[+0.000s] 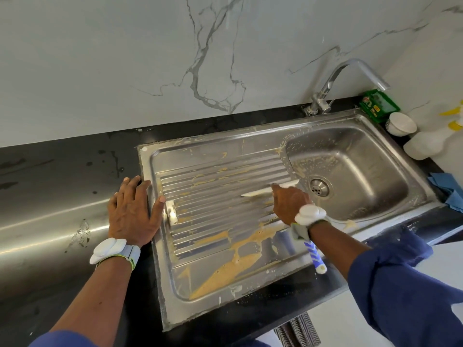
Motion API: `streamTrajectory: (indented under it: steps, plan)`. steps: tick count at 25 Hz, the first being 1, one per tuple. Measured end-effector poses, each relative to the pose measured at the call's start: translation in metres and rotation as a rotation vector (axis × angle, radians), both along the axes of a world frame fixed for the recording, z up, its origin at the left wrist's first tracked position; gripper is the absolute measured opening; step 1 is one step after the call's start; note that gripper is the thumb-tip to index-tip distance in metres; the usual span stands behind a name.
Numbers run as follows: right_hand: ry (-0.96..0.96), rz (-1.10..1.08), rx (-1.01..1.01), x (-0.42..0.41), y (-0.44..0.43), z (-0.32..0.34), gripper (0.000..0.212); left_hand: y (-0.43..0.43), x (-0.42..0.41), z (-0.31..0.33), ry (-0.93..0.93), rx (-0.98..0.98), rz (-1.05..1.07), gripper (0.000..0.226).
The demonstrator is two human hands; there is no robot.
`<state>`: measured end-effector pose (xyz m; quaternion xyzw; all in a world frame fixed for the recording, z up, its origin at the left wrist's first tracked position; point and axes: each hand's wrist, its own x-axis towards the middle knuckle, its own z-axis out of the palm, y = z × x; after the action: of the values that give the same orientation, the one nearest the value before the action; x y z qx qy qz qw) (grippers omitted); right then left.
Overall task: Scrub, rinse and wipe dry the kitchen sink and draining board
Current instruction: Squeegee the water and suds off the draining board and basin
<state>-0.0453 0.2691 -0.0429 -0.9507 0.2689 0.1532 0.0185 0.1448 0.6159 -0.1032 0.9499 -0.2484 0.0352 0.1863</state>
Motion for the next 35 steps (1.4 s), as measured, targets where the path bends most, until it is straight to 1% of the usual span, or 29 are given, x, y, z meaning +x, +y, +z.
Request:
streamTrajectory:
  steps: [3, 6, 13, 20, 22, 24, 26, 29, 32, 35]
  plan:
    - [0.005, -0.008, 0.021, -0.02, 0.007, 0.002, 0.046, 0.0, 0.0, 0.0, 0.003, -0.01, 0.007, 0.07]
    - [-0.009, -0.011, -0.008, -0.038, 0.019, 0.0, 0.045, 0.002, -0.001, 0.0, -0.006, -0.009, 0.002, 0.068]
    - [0.02, -0.036, 0.024, -0.082, 0.039, 0.005, 0.05, 0.001, -0.005, 0.0, -0.013, -0.021, -0.022, 0.066]
    - [-0.008, -0.098, 0.067, -0.151, 0.054, 0.006, 0.046, 0.002, -0.008, -0.002, -0.05, -0.05, -0.035, 0.068]
    - [-0.043, -0.163, 0.115, -0.159, 0.055, 0.012, 0.047, 0.003, -0.008, -0.002, -0.052, -0.068, -0.031, 0.068]
    - [-0.168, -0.28, 0.162, -0.148, 0.044, 0.024, 0.045, 0.003, -0.01, -0.002, -0.078, -0.077, -0.034, 0.066]
    - [-0.279, -0.344, 0.173, -0.119, 0.03, 0.032, 0.042, 0.004, -0.014, -0.002, -0.09, -0.071, -0.035, 0.064]
    - [-0.338, -0.286, 0.204, -0.065, 0.04, 0.029, 0.034, 0.008, -0.018, -0.004, -0.106, -0.064, -0.033, 0.063]
    - [-0.29, -0.228, 0.268, -0.028, 0.071, 0.005, 0.037, 0.01, -0.023, -0.004, -0.101, -0.077, -0.021, 0.063]
    - [-0.201, -0.158, 0.252, -0.037, 0.104, -0.009, 0.041, 0.011, -0.023, -0.006, -0.104, -0.077, -0.013, 0.063]
